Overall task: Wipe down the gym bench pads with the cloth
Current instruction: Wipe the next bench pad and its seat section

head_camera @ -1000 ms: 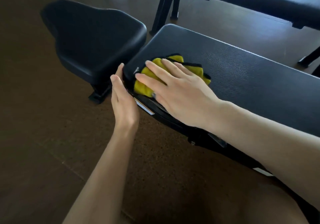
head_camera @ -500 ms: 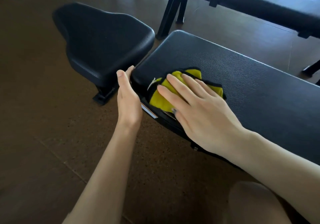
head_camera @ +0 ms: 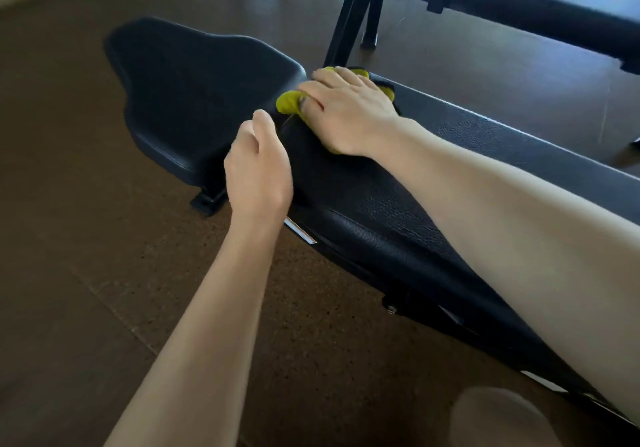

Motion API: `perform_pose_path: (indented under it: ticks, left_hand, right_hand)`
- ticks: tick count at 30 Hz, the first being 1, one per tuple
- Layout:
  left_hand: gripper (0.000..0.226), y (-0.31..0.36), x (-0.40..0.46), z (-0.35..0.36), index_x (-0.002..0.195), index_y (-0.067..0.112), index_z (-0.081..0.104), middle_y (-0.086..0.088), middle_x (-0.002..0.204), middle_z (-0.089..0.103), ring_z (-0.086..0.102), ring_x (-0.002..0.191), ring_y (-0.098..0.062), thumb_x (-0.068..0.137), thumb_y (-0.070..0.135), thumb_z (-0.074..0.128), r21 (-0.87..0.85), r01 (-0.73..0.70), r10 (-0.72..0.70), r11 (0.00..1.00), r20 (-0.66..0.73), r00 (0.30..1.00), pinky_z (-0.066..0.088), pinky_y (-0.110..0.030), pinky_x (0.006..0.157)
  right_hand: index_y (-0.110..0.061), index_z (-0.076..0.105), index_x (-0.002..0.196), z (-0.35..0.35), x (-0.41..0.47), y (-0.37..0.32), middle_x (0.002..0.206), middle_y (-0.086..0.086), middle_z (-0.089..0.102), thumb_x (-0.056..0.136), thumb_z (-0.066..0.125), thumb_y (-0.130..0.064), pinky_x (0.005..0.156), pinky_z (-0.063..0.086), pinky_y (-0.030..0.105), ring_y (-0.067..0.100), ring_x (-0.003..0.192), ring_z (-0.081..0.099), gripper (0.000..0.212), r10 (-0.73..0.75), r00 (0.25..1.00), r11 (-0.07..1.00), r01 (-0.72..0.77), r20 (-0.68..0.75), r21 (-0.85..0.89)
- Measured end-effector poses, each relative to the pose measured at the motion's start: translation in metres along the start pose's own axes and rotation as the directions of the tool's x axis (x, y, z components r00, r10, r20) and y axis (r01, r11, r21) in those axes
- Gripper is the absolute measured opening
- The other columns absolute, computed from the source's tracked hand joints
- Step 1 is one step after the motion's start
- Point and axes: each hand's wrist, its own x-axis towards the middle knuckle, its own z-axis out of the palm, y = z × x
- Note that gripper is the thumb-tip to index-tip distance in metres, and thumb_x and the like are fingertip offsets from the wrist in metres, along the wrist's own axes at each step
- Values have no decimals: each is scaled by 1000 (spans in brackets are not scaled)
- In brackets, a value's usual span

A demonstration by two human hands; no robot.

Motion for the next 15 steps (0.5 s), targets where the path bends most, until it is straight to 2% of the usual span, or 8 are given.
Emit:
perform_pose_path:
  ticks: [3,6,9,12,15]
  left_hand:
    - [43,3,7,6,104,16,65,8,90,62,59,95,-17,107,39,29,194,-14,14,981,0,1000,41,-35,85]
    - [44,-3,5,11,104,15,67,1,98,69,62,97,-22,107,36,29,271,-46,64,961,-58,996,46,-39,89]
    - [44,-6,7,12,100,14,68,0,94,69,63,96,-25,106,36,31,293,-57,88,954,-94,992,48,-44,90]
    - [41,-7,8,14,99,15,68,4,90,66,62,91,-21,107,33,32,309,-47,88,950,-122,989,43,-36,80]
    - [37,-9,8,13,106,21,68,11,95,63,61,93,-14,107,27,32,311,-57,99,949,-121,988,38,-29,79]
  right_hand:
    - [-36,32,157,-6,-1,37,166,-4,29,109,19,-49,124,20,44,28,153,27,51,119,992,993,-118,-29,29]
    - [-36,24,160,-11,-13,61,164,-1,31,109,17,-48,119,26,46,33,148,33,53,245,969,969,-245,-9,16]
    - [-36,15,164,-13,-35,46,172,0,14,109,17,-47,126,16,48,34,155,18,56,290,956,957,-289,42,-23]
    - [-38,6,164,-7,-63,11,174,-4,-1,109,18,-46,128,0,49,33,159,-1,56,149,984,989,-148,101,-12]
    - [-43,6,163,-3,-65,2,174,-8,1,110,16,-48,129,-1,49,27,160,-3,54,-40,995,999,38,87,24]
